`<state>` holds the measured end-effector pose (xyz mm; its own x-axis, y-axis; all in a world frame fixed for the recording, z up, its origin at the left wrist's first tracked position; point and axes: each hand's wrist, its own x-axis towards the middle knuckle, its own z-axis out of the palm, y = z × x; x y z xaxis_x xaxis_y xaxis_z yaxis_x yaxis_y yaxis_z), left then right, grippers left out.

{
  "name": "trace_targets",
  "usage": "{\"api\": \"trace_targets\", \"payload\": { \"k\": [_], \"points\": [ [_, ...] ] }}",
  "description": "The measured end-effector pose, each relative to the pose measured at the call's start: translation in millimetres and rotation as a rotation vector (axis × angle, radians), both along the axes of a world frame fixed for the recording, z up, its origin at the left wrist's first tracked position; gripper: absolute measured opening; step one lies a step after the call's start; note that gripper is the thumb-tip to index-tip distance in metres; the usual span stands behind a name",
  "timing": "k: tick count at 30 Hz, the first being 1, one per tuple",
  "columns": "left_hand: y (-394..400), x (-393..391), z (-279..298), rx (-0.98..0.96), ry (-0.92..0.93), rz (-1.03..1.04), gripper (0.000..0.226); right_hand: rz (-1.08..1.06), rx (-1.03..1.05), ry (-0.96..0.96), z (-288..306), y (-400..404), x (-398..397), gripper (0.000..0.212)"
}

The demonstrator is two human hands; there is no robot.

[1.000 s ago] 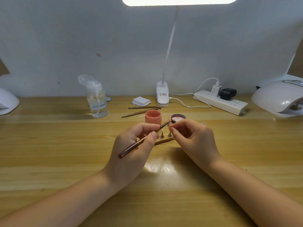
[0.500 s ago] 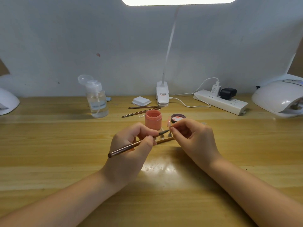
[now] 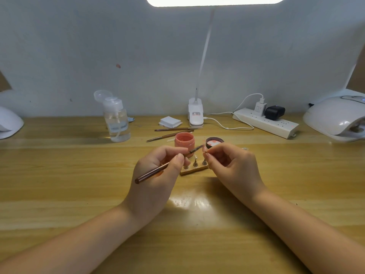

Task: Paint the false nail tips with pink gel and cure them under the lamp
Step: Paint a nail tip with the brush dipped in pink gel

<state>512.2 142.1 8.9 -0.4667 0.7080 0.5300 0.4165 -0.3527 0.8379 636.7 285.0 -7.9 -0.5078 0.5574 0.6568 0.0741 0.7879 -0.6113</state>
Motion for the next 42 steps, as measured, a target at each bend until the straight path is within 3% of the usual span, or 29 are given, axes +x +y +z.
{"api": "trace_targets", "payload": {
  "k": [7,19,28,42],
  "points": [
    [-1.2,0.1,0.5,0.009,0.021,0.011,0.014,-0.012,0.01,-0.013,0.0,0.5,-0.2,0.006],
    [-3.2,-0.7,4.5,-0.033,0.336,0.072,0.023,-0.017,0.039,0.013,-0.7,1.4,-1.6,0.005],
    [-3.8,-2.4,5.6,-0.017,0.338,0.064,0.029,-0.023,0.1,0.021,-1.3,3.4,-1.5,0.006],
    [-4.8,0.7,4.8,-0.012,0.255,0.057,0.017,-0.056,0.113,0.022,-0.6,3.0,-1.1,0.005]
  ]
}}
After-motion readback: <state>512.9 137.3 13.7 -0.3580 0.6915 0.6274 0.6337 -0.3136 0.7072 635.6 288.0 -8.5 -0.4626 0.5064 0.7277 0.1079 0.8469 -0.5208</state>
